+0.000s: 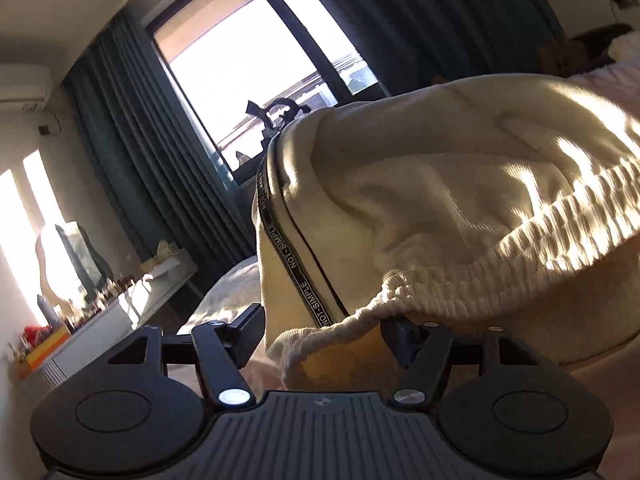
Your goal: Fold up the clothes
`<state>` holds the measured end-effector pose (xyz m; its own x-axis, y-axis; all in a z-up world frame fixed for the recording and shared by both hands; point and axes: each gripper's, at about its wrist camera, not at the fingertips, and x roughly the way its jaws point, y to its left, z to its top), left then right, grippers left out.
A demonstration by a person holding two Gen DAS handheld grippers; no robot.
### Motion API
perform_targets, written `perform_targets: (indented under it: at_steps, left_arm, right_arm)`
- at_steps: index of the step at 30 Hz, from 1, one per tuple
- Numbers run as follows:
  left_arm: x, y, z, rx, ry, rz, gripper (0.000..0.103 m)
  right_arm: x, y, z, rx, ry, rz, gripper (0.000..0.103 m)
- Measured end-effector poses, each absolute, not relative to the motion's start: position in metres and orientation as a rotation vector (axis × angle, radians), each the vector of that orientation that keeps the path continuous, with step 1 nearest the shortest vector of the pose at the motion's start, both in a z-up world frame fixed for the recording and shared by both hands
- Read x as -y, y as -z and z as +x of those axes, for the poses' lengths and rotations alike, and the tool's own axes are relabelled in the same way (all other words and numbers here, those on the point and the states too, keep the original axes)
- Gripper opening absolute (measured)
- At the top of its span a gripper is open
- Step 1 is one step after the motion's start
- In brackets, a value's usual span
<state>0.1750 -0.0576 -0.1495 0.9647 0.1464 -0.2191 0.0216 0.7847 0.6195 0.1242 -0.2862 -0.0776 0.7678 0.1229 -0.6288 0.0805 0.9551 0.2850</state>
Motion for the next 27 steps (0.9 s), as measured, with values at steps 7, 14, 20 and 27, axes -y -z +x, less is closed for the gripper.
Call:
perform_targets:
  at_steps: [7,14,20,27]
  left_arm:
    - [0.068,0.161,0.190,-0.272,-0.030,0.854,0.072]
    - [0.067,0.165,0.227,-0.365,-0.045,0.799,0.041]
    - [0.053,0.130,0.230,-0.329,-0.058,0.532,0.016]
    - [-0.007,0.037,0.198,-0.174,-0.095,0.085,0.011]
  right_arm:
    - [0.292,0.065,0.113,-0.646,-0.045,0.385,0.037]
    - [0.279,0.065,0.113,-0.635,-0.055,0.292,0.038]
    - [0.279,0.081,0.123,-0.663,-0.055,0.290,0.043]
    - [0.249,0.046,0.101,-0.501,-0.185,0.220,0.019]
